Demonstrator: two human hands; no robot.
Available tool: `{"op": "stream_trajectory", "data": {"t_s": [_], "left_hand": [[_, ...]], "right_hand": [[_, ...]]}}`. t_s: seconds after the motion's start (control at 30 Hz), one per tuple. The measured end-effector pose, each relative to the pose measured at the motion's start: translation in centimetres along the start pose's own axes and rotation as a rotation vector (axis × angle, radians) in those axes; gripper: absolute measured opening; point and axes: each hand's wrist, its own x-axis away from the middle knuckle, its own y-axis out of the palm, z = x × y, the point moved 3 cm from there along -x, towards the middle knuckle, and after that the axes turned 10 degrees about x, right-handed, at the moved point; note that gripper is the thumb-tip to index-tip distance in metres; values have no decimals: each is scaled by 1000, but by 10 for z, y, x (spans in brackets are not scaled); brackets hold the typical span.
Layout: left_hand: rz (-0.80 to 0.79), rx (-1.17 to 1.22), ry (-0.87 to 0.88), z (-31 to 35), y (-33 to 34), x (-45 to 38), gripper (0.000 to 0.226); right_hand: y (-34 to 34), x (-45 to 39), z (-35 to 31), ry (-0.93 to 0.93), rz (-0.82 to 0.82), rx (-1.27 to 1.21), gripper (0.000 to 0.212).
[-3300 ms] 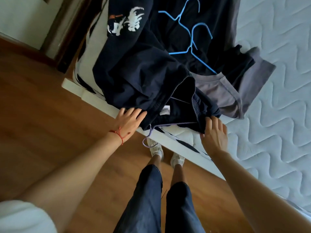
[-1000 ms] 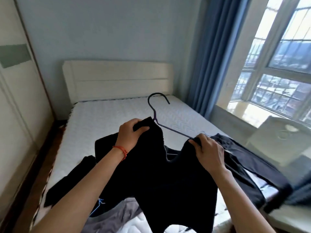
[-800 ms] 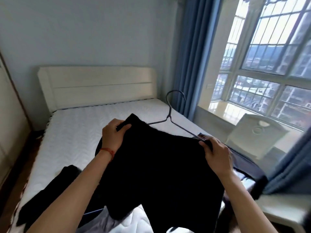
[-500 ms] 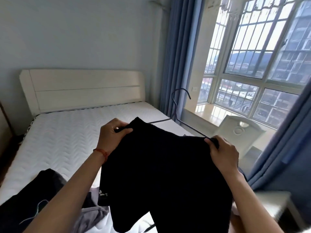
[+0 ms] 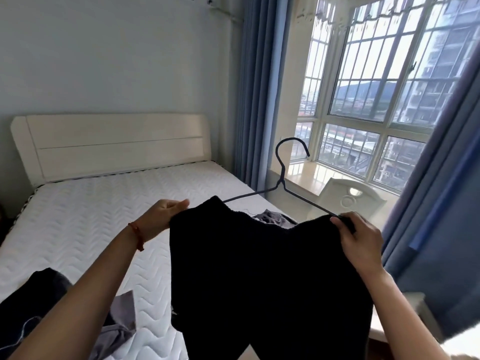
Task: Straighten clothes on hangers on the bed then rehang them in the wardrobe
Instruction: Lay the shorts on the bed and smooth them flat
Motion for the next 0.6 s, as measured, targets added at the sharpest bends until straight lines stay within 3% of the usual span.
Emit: {"op": "stream_trajectory", "data": {"t_s": [0.1, 0.2, 0.4, 0.5, 0.6], "left_hand": [[-77, 23, 15, 8, 16, -6, 56], [-130, 8, 12, 13, 27, -14, 32], [-331, 137, -40, 12, 35, -31, 63], [-418, 200, -131, 14, 44, -35, 47], [-518, 139, -190, 16, 53, -37, 47]], "right_hand": [[2, 0, 17, 41, -42, -5, 20], [-2, 0, 26, 51, -32, -6, 23], [-8, -6, 30, 38, -14, -55, 21], [-10, -13, 28, 32, -14, -87, 19], [-12, -18, 29, 29, -16, -82, 8]]}}
